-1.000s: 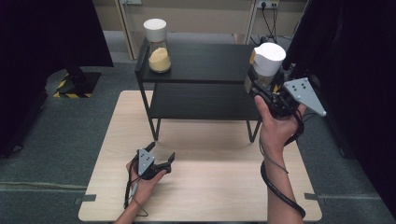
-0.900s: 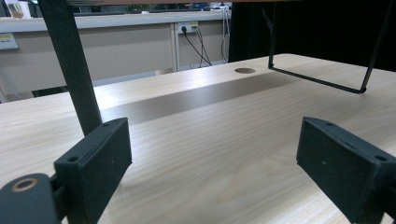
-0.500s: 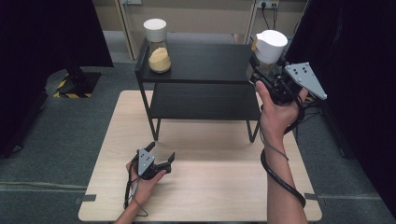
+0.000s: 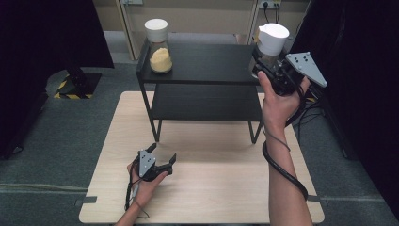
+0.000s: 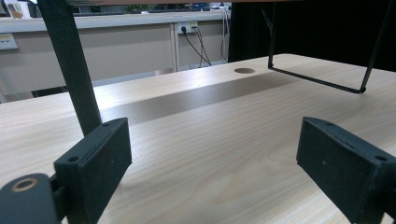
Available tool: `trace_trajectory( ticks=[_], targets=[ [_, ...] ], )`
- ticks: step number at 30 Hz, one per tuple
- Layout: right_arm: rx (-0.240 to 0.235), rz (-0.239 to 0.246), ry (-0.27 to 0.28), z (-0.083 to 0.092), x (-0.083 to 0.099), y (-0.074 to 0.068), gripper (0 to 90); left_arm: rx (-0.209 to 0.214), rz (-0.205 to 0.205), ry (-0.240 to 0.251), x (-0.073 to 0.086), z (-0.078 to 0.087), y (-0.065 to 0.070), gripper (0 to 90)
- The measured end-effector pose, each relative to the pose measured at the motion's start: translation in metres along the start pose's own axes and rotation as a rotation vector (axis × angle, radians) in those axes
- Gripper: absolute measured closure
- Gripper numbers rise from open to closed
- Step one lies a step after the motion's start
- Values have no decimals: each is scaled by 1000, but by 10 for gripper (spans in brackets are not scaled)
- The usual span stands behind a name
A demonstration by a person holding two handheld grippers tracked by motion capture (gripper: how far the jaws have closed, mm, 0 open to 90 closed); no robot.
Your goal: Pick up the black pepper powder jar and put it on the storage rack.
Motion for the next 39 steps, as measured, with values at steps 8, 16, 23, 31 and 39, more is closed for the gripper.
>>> trace_trajectory(
  ticks=[8,16,23,31,39],
  targets=[
    [21,18,-28,-14,-3,1,310,0,2,4,0,0,0,99],
    [32,23,-63,-27,-2,4,310,1,0,5,0,0,0,99],
    [48,18,-83,-36,-2,9,310,2,2,4,0,0,0,99],
    [67,18,-101,-45,0,11,310,3,2,3,0,0,0,99],
    [66,21,-107,-49,1,8,310,3,-1,5,0,0,0,99]
  ],
)
Point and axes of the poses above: each handheld gripper's, and its own axes: z roughly backward along the jaws, x roughly out of its underside, y roughly to its right, the point moved 8 cm from there along -z, roughly forward along the jaws, and after that the axes turned 3 degrees about y, right-handed, at the moved point
